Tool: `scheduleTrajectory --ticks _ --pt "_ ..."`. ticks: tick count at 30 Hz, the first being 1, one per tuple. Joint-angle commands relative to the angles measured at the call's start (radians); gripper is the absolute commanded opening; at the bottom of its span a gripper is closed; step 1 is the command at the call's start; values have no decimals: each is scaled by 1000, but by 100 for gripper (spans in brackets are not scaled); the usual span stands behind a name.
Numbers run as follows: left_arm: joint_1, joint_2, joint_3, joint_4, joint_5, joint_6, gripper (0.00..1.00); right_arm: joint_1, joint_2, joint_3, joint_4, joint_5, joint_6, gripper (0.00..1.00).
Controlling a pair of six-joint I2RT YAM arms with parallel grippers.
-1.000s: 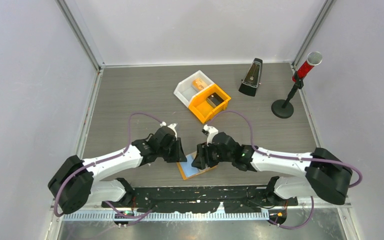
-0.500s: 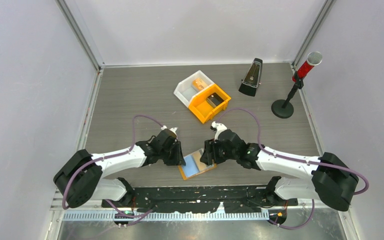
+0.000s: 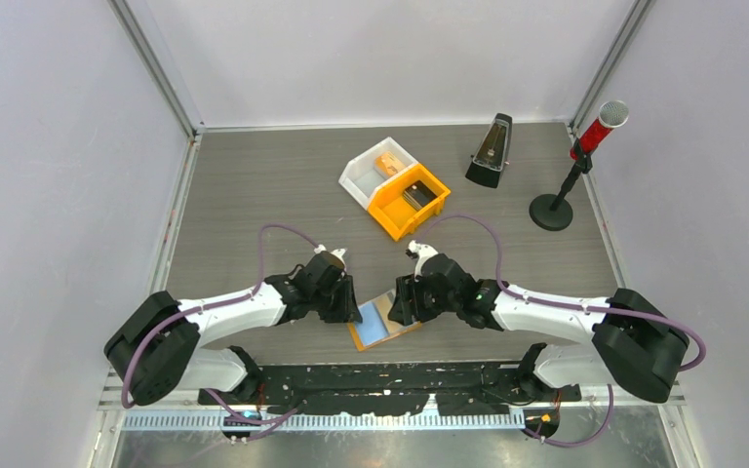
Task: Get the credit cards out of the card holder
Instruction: Remove the credit card from the card holder.
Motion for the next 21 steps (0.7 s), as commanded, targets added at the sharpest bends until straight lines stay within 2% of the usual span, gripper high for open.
scheduleTrajectory --ticks 1,9,21 --pt "-5 -5 -11 23 -22 21 22 -3 -15 -7 72 -34 13 59" --pt "-5 -27 3 10 -15 23 22 -1 -11 -13 141 -116 52 59" --pt "-6 -94 58 -92 -37 26 24 58 27 19 193 -128 92 58"
